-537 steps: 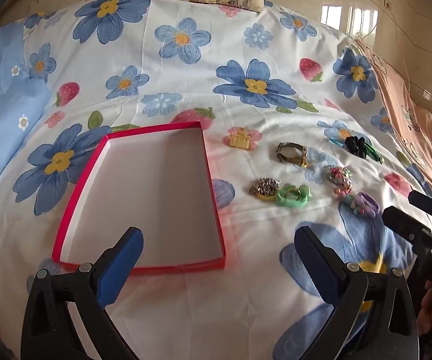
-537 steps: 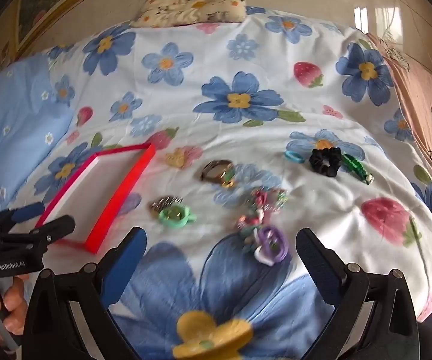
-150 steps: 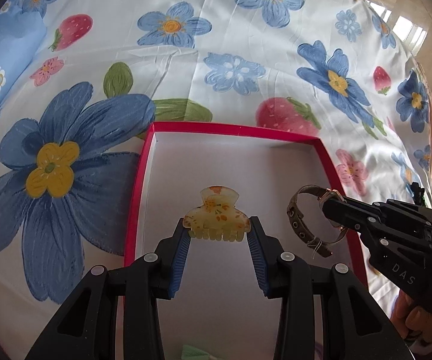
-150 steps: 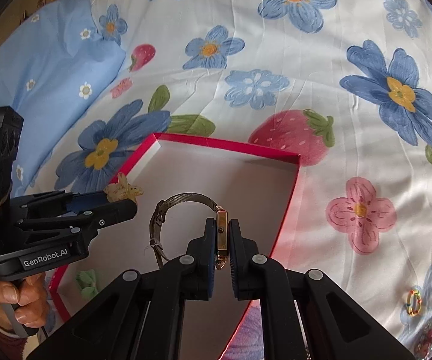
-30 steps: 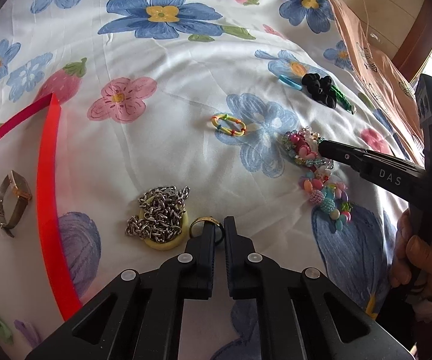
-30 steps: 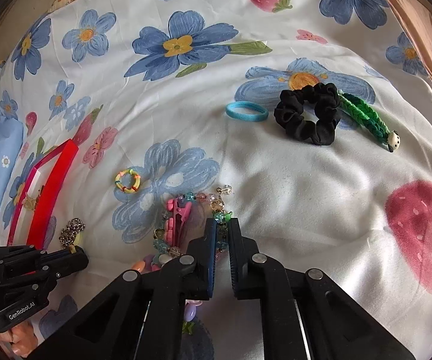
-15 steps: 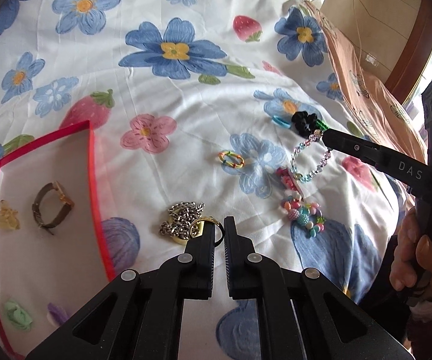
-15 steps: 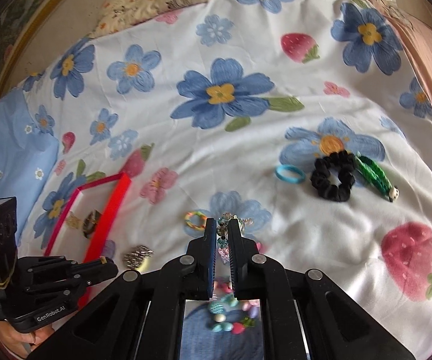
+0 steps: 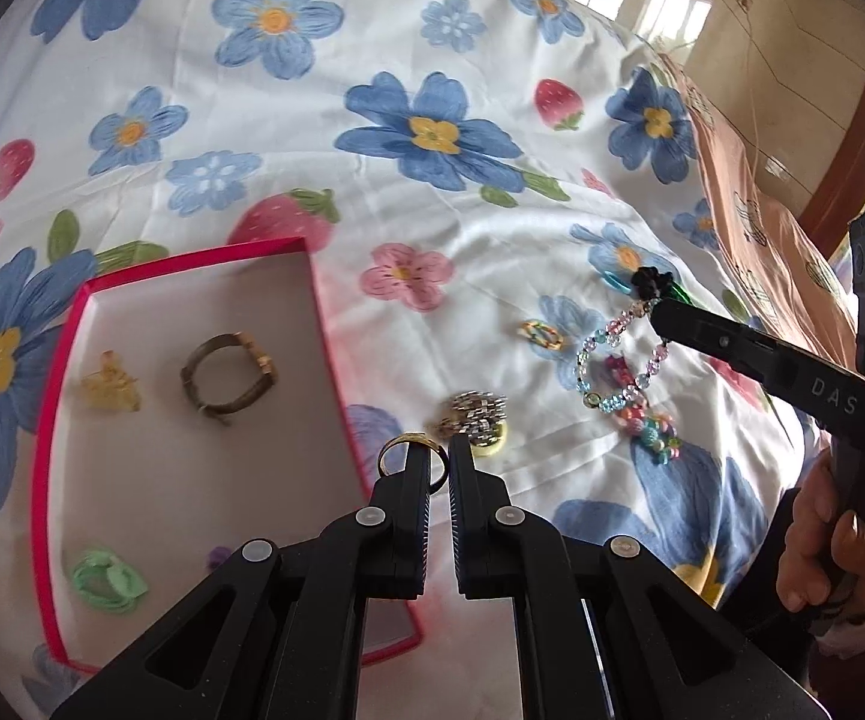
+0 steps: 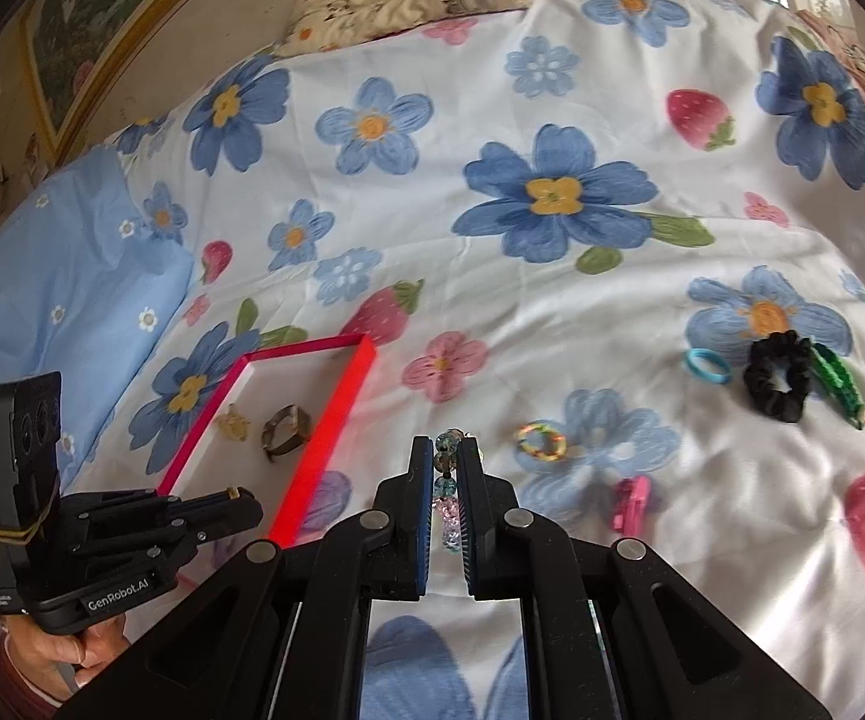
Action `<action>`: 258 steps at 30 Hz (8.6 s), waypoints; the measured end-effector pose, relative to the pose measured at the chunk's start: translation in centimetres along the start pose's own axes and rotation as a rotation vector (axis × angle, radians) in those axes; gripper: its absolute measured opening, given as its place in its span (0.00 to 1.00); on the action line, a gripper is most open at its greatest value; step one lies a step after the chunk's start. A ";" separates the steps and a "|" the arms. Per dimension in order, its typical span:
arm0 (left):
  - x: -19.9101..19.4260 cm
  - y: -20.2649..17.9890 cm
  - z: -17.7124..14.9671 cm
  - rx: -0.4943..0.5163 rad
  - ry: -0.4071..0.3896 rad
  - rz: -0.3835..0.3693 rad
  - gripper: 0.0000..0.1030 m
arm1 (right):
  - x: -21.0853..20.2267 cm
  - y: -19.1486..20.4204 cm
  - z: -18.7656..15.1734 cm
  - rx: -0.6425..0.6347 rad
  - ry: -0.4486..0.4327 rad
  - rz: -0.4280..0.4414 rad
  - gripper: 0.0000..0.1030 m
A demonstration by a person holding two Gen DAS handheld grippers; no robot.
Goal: Organize jewelry
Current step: 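Carry the ring and bracelet into the red box and open both tools, then grasp the silver chain with the left tool while the right tool grasps the pink hair clip, then carry the chain and pink clip into the red box and open both tools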
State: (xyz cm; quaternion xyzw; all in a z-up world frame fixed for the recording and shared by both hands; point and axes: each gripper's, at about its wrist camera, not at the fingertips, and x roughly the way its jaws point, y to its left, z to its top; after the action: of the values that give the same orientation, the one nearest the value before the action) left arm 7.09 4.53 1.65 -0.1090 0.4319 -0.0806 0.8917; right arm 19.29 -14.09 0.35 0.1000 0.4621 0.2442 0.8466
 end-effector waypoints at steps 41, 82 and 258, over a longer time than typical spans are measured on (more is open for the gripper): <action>4.8 12.9 0.4 -0.138 0.151 0.194 0.05 | 14.9 13.2 -1.2 -0.133 0.222 0.207 0.07; 2.5 12.1 0.2 -0.214 0.082 0.190 0.31 | 14.1 12.0 -1.9 -0.122 0.245 0.183 0.21; 2.9 14.6 -2.7 -0.265 0.083 0.223 0.05 | 15.6 14.8 -5.2 -0.276 0.334 0.136 0.17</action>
State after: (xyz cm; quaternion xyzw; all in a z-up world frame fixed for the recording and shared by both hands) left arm 7.49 17.58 -6.04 -0.1735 0.4846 0.0718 0.8543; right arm 17.29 6.25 -8.13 -0.0275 0.5505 0.3746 0.7456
